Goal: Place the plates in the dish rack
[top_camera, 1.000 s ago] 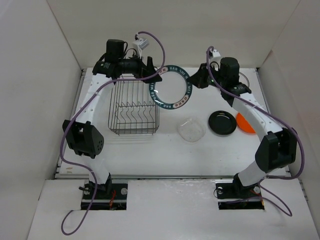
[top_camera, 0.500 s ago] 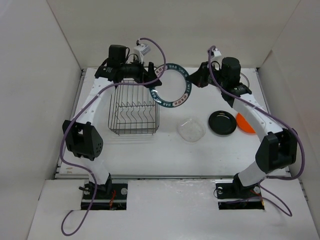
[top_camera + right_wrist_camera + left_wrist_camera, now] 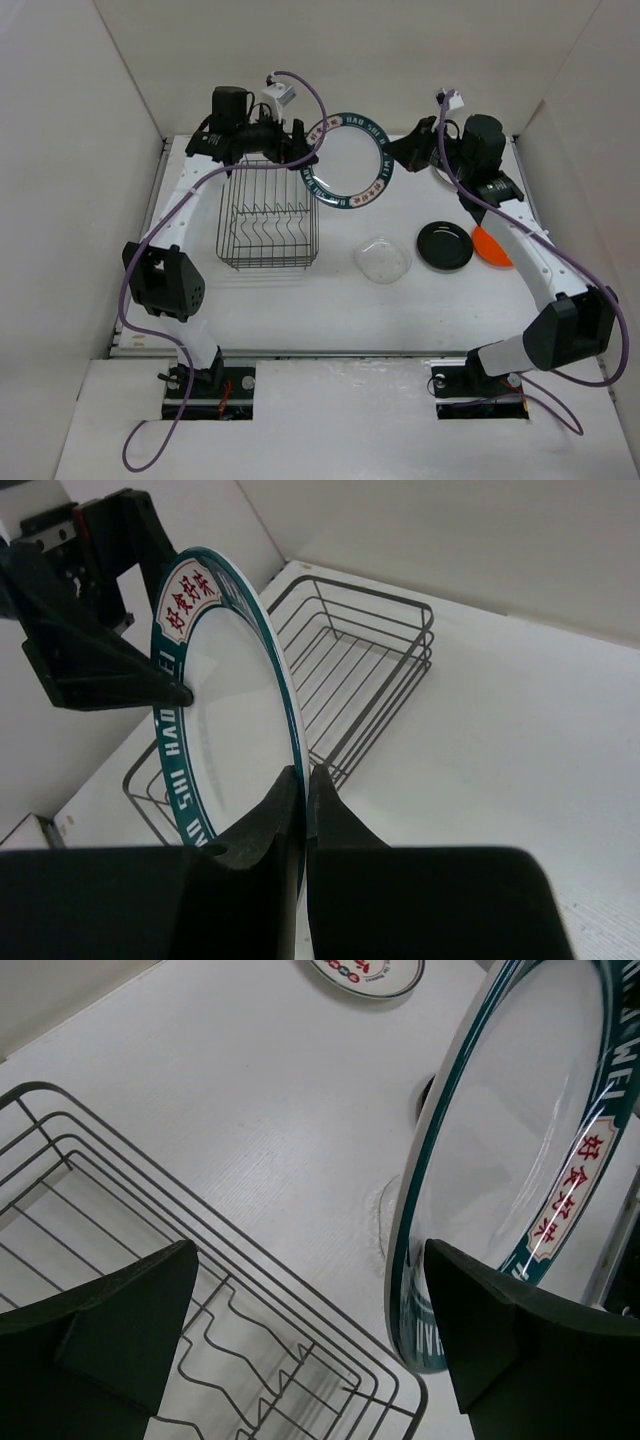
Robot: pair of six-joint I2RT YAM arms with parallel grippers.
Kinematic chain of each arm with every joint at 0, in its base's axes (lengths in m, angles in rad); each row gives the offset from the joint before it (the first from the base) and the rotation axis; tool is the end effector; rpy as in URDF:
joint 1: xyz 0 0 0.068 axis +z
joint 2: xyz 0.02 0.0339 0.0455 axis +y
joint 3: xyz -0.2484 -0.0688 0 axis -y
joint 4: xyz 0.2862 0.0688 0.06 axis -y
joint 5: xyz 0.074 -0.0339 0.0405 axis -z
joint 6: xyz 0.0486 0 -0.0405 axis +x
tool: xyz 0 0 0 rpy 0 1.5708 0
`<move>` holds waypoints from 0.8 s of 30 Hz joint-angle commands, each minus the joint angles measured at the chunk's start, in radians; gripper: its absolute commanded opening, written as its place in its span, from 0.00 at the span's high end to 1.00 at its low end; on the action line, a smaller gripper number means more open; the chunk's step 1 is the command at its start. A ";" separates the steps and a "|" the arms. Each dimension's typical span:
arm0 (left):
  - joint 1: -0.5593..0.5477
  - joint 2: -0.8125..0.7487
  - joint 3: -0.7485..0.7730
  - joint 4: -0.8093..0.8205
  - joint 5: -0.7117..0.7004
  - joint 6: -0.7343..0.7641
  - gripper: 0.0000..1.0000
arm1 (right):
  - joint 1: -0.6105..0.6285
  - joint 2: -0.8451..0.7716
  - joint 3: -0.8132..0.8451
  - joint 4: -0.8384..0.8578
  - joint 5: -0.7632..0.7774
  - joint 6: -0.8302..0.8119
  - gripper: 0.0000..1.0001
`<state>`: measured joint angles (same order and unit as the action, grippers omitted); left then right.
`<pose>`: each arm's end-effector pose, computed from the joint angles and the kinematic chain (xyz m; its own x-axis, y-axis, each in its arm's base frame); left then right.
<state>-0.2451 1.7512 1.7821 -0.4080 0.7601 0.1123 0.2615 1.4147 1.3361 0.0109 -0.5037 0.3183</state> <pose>0.4287 -0.1418 0.3865 -0.2656 0.1502 -0.9523 0.8323 0.5342 -0.1479 0.3685 0.1229 0.3883 -0.2785 0.2092 -0.9374 -0.6364 0.6908 0.3432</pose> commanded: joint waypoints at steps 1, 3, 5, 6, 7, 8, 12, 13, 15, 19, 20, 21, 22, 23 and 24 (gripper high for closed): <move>0.001 0.004 0.068 0.020 0.097 -0.017 0.07 | -0.002 -0.008 0.038 0.087 -0.097 0.019 1.00; 0.001 0.033 0.106 -0.003 0.193 -0.017 0.18 | -0.002 0.019 0.049 0.087 -0.119 0.019 1.00; 0.001 0.045 0.117 -0.003 0.246 -0.042 0.58 | -0.002 0.030 0.049 0.087 -0.119 0.019 1.00; 0.001 0.045 0.117 -0.003 0.258 -0.042 0.76 | -0.002 0.030 0.049 0.087 -0.119 0.019 1.00; 0.001 0.045 0.117 -0.003 0.258 -0.058 0.91 | -0.002 0.039 0.049 0.087 -0.119 0.019 1.00; 0.001 0.045 0.117 -0.003 0.258 -0.071 0.98 | -0.002 0.040 0.049 0.101 -0.119 0.019 1.00; 0.010 0.045 0.093 -0.025 0.272 -0.062 1.00 | -0.002 0.050 0.052 0.141 -0.119 0.048 1.00; 0.010 0.018 0.068 -0.025 0.230 -0.062 1.00 | -0.002 0.062 0.052 0.141 -0.119 0.057 0.66; 0.042 -0.019 0.045 -0.038 0.126 -0.091 1.00 | -0.002 0.063 0.052 0.141 -0.050 0.057 0.00; 0.055 -0.191 -0.065 -0.069 -0.311 -0.071 1.00 | 0.045 0.040 0.041 -0.033 0.247 0.012 0.00; 0.055 -0.246 -0.178 -0.048 -0.535 -0.071 1.00 | 0.056 0.030 0.041 -0.069 0.307 0.002 0.00; 0.055 -0.350 -0.229 -0.031 -0.636 -0.053 1.00 | 0.077 0.030 0.041 -0.096 0.406 -0.010 0.00; 0.055 -0.395 -0.271 -0.031 -0.728 -0.040 1.00 | 0.078 0.030 0.041 -0.145 0.447 -0.010 0.00; 0.046 -0.435 -0.308 -0.031 -0.814 -0.030 1.00 | 0.093 0.030 0.041 -0.167 0.482 -0.010 0.00; 0.046 -0.503 -0.361 -0.044 -0.947 -0.017 1.00 | 0.093 0.030 0.041 -0.179 0.505 -0.010 0.00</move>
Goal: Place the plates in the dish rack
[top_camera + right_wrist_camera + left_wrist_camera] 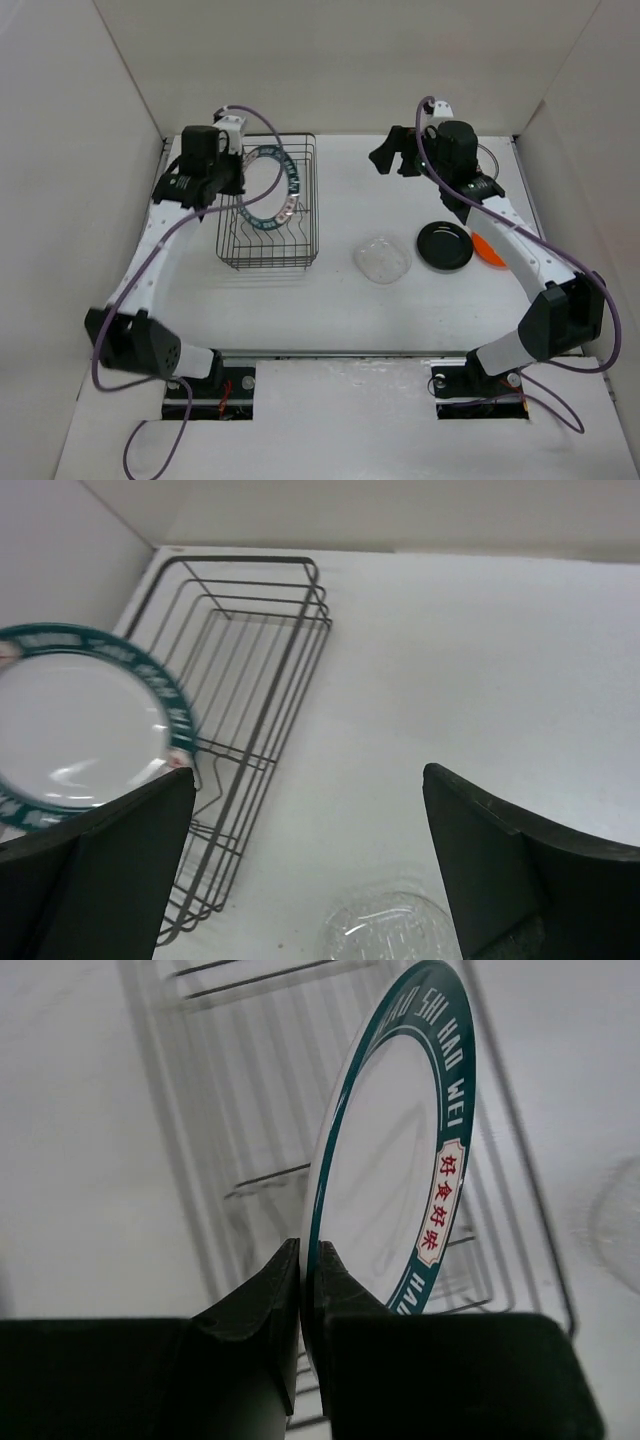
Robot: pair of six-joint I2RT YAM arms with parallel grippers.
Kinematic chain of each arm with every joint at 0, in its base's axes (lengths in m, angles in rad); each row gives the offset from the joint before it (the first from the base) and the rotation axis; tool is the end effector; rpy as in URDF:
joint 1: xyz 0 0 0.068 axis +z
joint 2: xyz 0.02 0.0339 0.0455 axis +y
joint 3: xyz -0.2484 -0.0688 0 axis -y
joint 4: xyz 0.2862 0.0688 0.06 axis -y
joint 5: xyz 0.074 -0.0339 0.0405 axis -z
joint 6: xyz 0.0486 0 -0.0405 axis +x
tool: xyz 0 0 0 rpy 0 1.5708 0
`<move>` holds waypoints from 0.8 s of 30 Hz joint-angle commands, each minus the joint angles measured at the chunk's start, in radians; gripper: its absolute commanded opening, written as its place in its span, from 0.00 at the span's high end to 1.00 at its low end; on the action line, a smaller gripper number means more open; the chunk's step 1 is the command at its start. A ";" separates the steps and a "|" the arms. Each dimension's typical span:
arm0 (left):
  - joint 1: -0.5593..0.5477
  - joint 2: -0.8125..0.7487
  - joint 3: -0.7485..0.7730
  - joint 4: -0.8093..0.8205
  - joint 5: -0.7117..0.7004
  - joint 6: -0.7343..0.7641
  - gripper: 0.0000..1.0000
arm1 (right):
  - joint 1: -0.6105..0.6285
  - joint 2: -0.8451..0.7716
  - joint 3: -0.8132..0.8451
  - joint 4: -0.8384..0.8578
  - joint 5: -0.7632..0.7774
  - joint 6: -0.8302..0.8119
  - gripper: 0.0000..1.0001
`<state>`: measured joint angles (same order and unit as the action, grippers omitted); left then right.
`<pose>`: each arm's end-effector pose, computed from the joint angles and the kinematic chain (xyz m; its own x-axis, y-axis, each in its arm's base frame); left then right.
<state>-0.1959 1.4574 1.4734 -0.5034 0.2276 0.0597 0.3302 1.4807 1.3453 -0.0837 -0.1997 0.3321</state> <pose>0.3748 -0.0856 0.3680 -0.4356 0.1457 -0.8883 0.4119 0.9097 -0.0528 0.3829 0.1414 0.3553 -0.3577 0.2152 -0.9087 -0.4066 0.8401 0.3590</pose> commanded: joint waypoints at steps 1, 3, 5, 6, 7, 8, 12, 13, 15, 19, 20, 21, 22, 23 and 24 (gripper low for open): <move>-0.004 -0.241 -0.073 0.042 -0.477 0.046 1.00 | 0.033 -0.036 0.022 -0.094 0.210 -0.024 0.00; -0.004 -0.290 -0.116 0.019 -0.548 0.061 1.00 | 0.046 -0.036 0.011 -0.108 0.221 -0.024 0.00; 0.006 -0.341 -0.127 -0.013 -0.616 0.061 1.00 | 0.056 -0.036 0.002 -0.108 0.221 -0.024 0.00; 0.006 -0.350 -0.154 -0.024 -0.632 0.061 1.00 | 0.056 -0.027 0.002 -0.108 0.221 -0.024 0.00; 0.006 -0.364 -0.166 -0.033 -0.651 0.061 1.00 | 0.056 -0.026 0.002 -0.108 0.221 -0.024 0.00; 0.006 -0.364 -0.179 -0.034 -0.662 0.061 1.00 | 0.066 -0.017 0.002 -0.108 0.221 -0.024 0.00; 0.006 -0.333 -0.222 -0.034 -0.706 0.036 1.00 | 0.078 -0.008 0.011 -0.117 0.232 -0.024 0.00; 0.015 -0.322 -0.222 -0.034 -0.697 0.025 1.00 | 0.078 -0.008 0.011 -0.117 0.232 -0.015 0.00; 0.015 -0.287 -0.222 -0.043 -0.660 0.014 1.00 | 0.087 -0.008 0.011 -0.117 0.232 -0.015 0.00; 0.015 -0.224 -0.185 -0.053 -0.616 -0.015 1.00 | 0.087 -0.008 0.002 -0.126 0.241 -0.015 0.00; 0.015 -0.212 -0.173 -0.053 -0.616 -0.015 1.00 | 0.087 -0.008 0.002 -0.126 0.241 -0.015 0.00; 0.015 -0.203 -0.173 -0.053 -0.603 -0.024 1.00 | 0.087 -0.008 -0.008 -0.126 0.241 -0.015 0.00; 0.015 -0.187 -0.164 -0.053 -0.594 -0.024 1.00 | 0.087 -0.008 -0.008 -0.126 0.252 -0.015 0.00; 0.015 -0.187 -0.163 -0.053 -0.594 -0.024 1.00 | 0.087 -0.008 -0.008 -0.136 0.252 -0.015 0.00; 0.015 -0.177 -0.163 -0.053 -0.594 -0.024 1.00 | 0.087 -0.008 -0.008 -0.136 0.252 -0.015 0.00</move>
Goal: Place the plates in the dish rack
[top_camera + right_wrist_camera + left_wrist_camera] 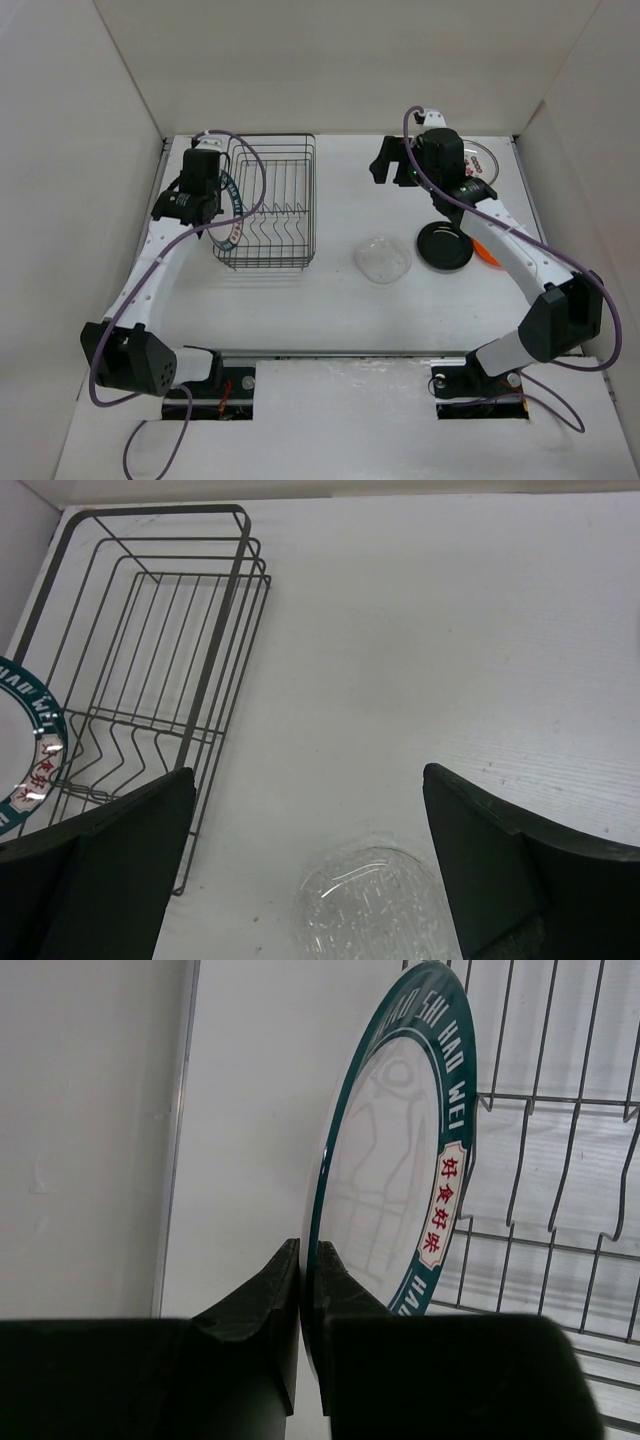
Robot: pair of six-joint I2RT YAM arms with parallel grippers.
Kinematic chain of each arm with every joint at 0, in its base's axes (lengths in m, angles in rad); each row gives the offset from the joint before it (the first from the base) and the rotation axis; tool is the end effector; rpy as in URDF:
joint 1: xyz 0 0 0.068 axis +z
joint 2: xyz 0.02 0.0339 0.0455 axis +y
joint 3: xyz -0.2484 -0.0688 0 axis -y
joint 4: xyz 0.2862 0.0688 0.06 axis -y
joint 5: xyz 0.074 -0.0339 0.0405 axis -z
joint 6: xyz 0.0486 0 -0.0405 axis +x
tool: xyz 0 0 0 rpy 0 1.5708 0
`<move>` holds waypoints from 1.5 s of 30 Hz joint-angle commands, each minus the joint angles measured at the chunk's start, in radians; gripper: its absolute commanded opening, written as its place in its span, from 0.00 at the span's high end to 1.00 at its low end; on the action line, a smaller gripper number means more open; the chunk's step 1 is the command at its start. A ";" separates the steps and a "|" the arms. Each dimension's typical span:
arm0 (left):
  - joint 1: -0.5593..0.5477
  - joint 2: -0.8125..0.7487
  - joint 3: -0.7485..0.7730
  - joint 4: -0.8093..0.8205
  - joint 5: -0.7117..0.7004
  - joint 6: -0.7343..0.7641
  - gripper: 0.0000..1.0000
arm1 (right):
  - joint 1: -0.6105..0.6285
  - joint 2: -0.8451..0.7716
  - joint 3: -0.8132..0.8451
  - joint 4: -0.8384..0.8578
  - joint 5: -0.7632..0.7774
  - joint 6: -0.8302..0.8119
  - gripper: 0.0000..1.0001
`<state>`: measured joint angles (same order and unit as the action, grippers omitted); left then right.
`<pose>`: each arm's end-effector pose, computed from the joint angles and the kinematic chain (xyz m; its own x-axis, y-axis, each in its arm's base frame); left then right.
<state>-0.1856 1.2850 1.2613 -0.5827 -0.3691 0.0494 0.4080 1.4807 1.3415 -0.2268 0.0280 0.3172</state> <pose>0.3330 -0.0447 0.3370 -0.5653 0.1530 -0.8105 -0.0914 0.9650 0.2459 0.3713 0.1590 0.3367 -0.4283 0.1545 -0.8903 -0.2516 0.9259 0.2817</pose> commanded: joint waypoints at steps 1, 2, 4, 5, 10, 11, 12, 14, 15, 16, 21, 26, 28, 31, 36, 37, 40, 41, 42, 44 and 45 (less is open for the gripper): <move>0.005 0.007 0.049 0.026 0.002 -0.025 1.00 | 0.009 -0.008 -0.004 -0.002 0.035 0.000 0.00; 0.005 0.007 0.049 0.026 -0.008 -0.025 1.00 | 0.009 -0.008 -0.004 -0.002 0.035 0.000 0.00; 0.005 0.019 0.049 0.017 -0.008 -0.035 1.00 | 0.009 -0.017 -0.004 -0.002 0.035 -0.009 0.00; 0.005 0.031 0.049 0.017 -0.008 -0.036 0.97 | 0.000 -0.017 -0.004 -0.002 0.035 -0.009 0.00; 0.005 0.040 0.039 0.007 0.051 -0.036 0.65 | -0.009 -0.008 -0.004 -0.002 0.024 -0.009 0.00; 0.005 0.040 0.039 0.007 0.074 -0.036 0.51 | -0.009 0.003 -0.004 -0.002 0.024 -0.009 0.00; 0.005 0.040 0.039 0.007 0.085 -0.036 0.45 | -0.020 0.003 -0.004 -0.002 0.036 -0.009 0.00; 0.005 0.040 0.058 -0.002 0.107 -0.036 0.36 | -0.043 0.003 -0.013 -0.002 0.047 0.011 0.00; 0.005 0.040 0.078 -0.012 0.133 -0.036 0.26 | -0.090 0.003 -0.051 0.026 0.059 0.020 0.00; 0.005 0.040 0.090 -0.012 0.151 -0.026 0.24 | -0.124 -0.013 -0.051 0.049 0.059 0.034 0.00; 0.005 -0.010 0.188 -0.035 0.242 -0.006 0.09 | -0.378 -0.045 -0.157 0.115 -0.085 0.095 0.00; 0.005 -0.035 0.220 -0.048 0.289 0.003 0.02 | -0.539 -0.034 -0.148 0.095 -0.024 0.120 0.00; 0.005 -0.044 0.254 -0.048 0.306 0.012 0.00 | -0.615 0.015 -0.162 0.144 -0.060 0.178 0.00; 0.005 -0.044 0.296 -0.048 0.344 0.023 0.00 | -0.703 0.123 -0.125 0.187 -0.217 0.188 0.00; 0.015 -0.013 0.343 -0.037 0.467 0.047 0.00 | -0.773 0.318 -0.018 0.187 -0.281 0.198 0.00; 0.015 -0.013 0.343 -0.037 0.496 0.061 0.00 | -0.773 0.349 -0.002 0.187 -0.281 0.198 0.02; 0.024 -0.004 0.331 0.015 0.585 0.072 0.00 | -0.782 0.478 0.088 0.161 -0.324 0.207 0.08; 0.025 -0.004 0.331 0.015 0.608 0.081 0.00 | -0.782 0.507 0.135 0.152 -0.345 0.207 0.10; 0.025 0.005 0.331 0.015 0.628 0.081 0.00 | -0.782 0.562 0.159 0.152 -0.359 0.207 0.14; 0.025 0.016 0.331 0.026 0.674 0.081 0.00 | -0.782 0.607 0.200 0.136 -0.382 0.207 0.15; 0.025 0.028 0.331 0.026 0.688 0.081 0.00 | -0.782 0.640 0.235 0.126 -0.382 0.217 0.17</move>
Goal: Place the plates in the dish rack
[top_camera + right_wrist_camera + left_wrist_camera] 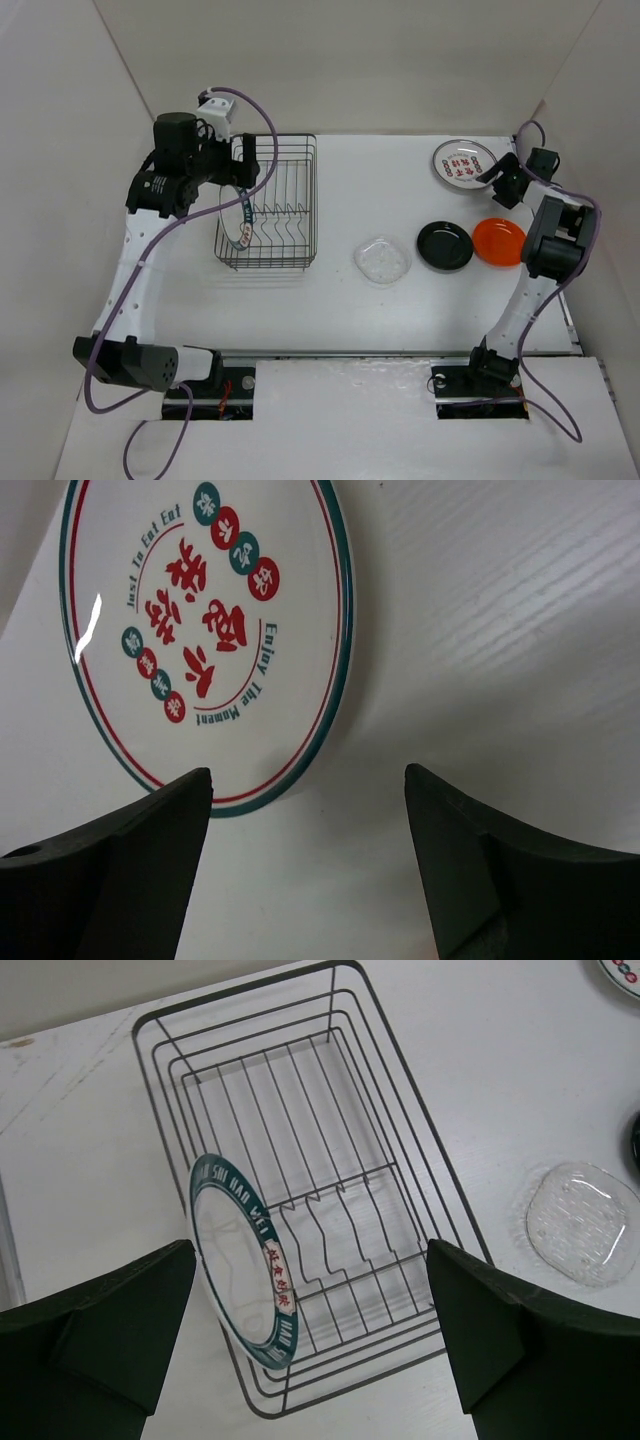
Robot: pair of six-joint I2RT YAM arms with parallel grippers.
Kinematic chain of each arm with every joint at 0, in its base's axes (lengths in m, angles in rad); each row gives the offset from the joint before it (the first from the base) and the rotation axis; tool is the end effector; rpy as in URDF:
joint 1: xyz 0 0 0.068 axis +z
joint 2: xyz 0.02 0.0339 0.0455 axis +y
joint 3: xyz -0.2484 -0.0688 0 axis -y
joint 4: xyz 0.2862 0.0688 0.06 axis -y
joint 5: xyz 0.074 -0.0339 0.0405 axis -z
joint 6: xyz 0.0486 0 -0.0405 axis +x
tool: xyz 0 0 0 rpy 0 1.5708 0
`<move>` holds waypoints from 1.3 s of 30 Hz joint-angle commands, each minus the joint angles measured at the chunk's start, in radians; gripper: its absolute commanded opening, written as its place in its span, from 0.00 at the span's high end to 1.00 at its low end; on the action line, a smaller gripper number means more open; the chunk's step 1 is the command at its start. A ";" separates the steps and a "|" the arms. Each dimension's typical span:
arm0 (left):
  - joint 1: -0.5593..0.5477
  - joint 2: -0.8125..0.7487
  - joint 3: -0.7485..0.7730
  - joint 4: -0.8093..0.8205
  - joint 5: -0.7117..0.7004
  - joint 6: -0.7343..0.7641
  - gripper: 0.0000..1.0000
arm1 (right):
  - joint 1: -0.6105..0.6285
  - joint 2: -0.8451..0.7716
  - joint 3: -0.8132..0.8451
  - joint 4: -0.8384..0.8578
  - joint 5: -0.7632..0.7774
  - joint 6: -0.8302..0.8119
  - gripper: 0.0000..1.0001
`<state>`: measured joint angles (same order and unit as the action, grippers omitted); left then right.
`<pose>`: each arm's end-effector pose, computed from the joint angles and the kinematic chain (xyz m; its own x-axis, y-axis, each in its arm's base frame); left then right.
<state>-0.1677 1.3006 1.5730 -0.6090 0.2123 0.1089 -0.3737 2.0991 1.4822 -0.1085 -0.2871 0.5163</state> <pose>0.3216 -0.0648 0.4475 -0.2847 0.1559 -0.9459 0.3925 0.9191 0.0334 0.4739 -0.1710 0.1314 -0.4617 0.6896 -0.5580 0.4378 0.7242 0.5328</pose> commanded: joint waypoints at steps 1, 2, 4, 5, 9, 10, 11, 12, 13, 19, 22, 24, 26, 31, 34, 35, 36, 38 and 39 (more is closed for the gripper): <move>0.007 0.022 0.019 0.061 0.116 0.021 0.00 | -0.001 0.039 0.111 -0.002 -0.067 0.017 0.19; 0.007 0.022 0.019 0.061 0.116 0.021 0.00 | -0.001 0.058 0.133 -0.014 -0.067 0.017 0.22; 0.016 0.031 0.019 0.061 0.157 0.021 0.00 | -0.001 0.111 0.202 -0.071 -0.067 0.017 0.27; 0.026 0.031 0.019 0.061 0.167 0.021 0.00 | -0.001 0.127 0.220 -0.088 -0.054 0.017 0.31; 0.063 0.063 0.031 0.051 0.216 0.021 0.00 | -0.001 0.185 0.292 -0.149 -0.043 0.017 0.47; 0.063 0.063 0.032 0.051 0.226 0.021 0.00 | -0.001 0.185 0.302 -0.161 -0.031 0.027 0.53; 0.074 0.072 0.032 0.051 0.226 0.021 0.00 | -0.001 0.199 0.311 -0.161 -0.030 0.027 0.57; 0.085 0.072 0.041 0.051 0.242 0.021 0.00 | -0.001 0.208 0.311 -0.174 -0.021 0.027 0.59; 0.085 0.083 0.041 0.051 0.242 0.021 0.00 | -0.001 0.208 0.320 -0.183 -0.006 0.037 0.60; 0.103 0.103 0.041 0.040 0.253 0.012 0.00 | -0.001 0.252 0.388 -0.253 0.017 0.071 0.67; 0.112 0.112 0.041 0.031 0.253 0.012 0.00 | -0.001 0.289 0.454 -0.330 0.037 0.082 0.83; 0.122 0.112 0.041 0.031 0.263 0.012 0.00 | -0.001 0.300 0.467 -0.344 0.037 0.091 1.00; 0.122 0.112 0.041 0.031 0.263 0.012 0.00 | -0.001 0.300 0.467 -0.344 0.014 0.091 1.00; 0.122 0.112 0.041 0.031 0.263 0.021 0.00 | -0.001 0.115 0.208 0.013 -0.148 0.175 1.00; 0.122 0.131 0.091 0.031 0.327 0.021 0.00 | 0.013 -0.006 0.036 0.325 -0.279 0.206 1.00; 0.122 0.147 0.110 0.031 0.363 0.021 0.00 | 0.024 -0.084 0.005 0.379 -0.279 0.206 1.00; 0.122 0.169 0.155 0.031 0.419 0.021 0.00 | 0.051 -0.115 -0.014 0.418 -0.303 0.206 1.00; 0.122 0.193 0.224 0.049 0.493 0.005 0.00 | 0.082 -0.195 -0.060 0.507 -0.325 0.177 1.00; 0.122 0.219 0.242 0.083 0.521 -0.008 0.00 | 0.100 -0.223 -0.077 0.535 -0.334 0.166 1.00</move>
<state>-0.0502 1.4975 1.7187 -0.6003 0.5800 0.1158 -0.3363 2.0449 1.4071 0.0708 -0.4995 0.6918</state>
